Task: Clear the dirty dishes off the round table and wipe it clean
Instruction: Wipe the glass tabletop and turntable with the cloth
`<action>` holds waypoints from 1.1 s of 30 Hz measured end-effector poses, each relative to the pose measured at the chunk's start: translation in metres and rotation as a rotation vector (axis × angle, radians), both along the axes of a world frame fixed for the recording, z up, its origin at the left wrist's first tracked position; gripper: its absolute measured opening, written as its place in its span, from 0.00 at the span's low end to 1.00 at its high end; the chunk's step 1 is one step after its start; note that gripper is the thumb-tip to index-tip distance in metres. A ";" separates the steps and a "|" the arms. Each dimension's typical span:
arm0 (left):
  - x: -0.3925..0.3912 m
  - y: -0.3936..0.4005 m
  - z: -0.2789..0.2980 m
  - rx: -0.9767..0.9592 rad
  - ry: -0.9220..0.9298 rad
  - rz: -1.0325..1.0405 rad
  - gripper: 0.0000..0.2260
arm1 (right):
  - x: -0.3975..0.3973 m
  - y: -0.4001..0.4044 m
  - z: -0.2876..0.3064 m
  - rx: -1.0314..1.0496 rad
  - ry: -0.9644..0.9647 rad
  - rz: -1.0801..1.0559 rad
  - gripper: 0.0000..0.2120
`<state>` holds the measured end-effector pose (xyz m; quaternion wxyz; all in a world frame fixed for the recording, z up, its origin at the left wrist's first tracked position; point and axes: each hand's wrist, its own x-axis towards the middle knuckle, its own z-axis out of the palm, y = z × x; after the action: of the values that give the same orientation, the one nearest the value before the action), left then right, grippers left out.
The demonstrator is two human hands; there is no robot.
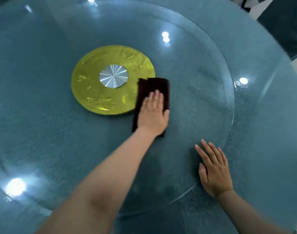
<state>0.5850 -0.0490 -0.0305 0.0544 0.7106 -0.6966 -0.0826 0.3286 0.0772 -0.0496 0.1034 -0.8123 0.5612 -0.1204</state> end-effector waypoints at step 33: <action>0.220 -0.003 0.014 0.067 0.010 0.619 0.28 | 0.027 0.054 0.020 0.077 -0.056 0.089 0.25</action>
<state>0.8052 -0.0524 -0.0168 0.0569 0.8900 -0.4437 -0.0887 0.3557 0.1313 -0.0299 0.1556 -0.8282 0.5255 -0.1169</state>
